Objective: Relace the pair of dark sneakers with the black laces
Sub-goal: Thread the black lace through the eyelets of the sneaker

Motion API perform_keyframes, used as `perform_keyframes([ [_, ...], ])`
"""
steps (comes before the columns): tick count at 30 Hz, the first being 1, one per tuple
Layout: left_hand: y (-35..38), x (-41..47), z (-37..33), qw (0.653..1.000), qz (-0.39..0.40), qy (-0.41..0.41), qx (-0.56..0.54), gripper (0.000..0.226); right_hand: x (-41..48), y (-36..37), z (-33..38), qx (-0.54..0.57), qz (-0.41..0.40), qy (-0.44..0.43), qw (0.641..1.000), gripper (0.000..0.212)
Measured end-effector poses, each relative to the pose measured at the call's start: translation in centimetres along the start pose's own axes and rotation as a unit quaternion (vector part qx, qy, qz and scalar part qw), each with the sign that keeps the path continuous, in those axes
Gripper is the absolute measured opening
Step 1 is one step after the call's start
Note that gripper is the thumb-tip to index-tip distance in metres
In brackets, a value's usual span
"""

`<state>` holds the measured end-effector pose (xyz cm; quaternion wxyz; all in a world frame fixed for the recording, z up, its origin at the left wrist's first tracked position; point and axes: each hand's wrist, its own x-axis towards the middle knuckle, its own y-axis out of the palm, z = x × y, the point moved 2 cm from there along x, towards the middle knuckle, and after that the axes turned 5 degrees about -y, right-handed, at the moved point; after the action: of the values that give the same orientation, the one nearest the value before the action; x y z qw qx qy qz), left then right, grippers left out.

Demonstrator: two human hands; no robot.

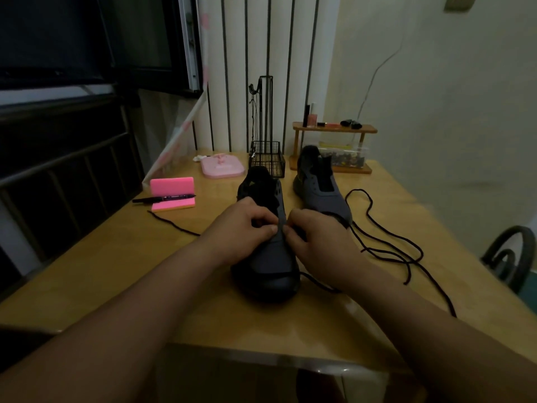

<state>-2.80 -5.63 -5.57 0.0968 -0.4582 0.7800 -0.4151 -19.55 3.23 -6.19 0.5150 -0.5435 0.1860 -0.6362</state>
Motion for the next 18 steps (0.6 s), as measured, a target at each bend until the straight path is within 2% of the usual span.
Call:
perform_keyframes([
  [2,-0.1,0.3,0.1,0.998,0.033,-0.002,0.049,0.021,-0.2,0.2,-0.4,0.029,0.014,0.017,0.999,0.018],
  [4,-0.3,0.6,0.0,0.995,0.064,-0.012,0.072,0.017,-0.3,0.2,-0.7,0.050,0.034,0.033,0.998,0.021],
  [7,-0.8,0.8,-0.7,0.993,0.097,-0.015,0.065,0.003,0.0,0.1,-0.6,0.099,0.055,0.066,0.991,0.021],
  [10,-1.3,0.9,-1.5,0.990,0.132,-0.031,0.042,0.010,0.4,0.1,-0.3,0.147,0.077,0.109,0.980,0.021],
  [13,-1.7,1.2,-1.9,0.985,0.165,-0.056,0.011,0.015,0.5,0.3,0.0,0.184,0.110,0.136,0.967,0.032],
  [18,-1.0,1.1,-1.8,0.988,0.143,-0.059,-0.002,0.019,0.6,0.1,0.1,0.186,0.144,0.153,0.960,0.031],
])
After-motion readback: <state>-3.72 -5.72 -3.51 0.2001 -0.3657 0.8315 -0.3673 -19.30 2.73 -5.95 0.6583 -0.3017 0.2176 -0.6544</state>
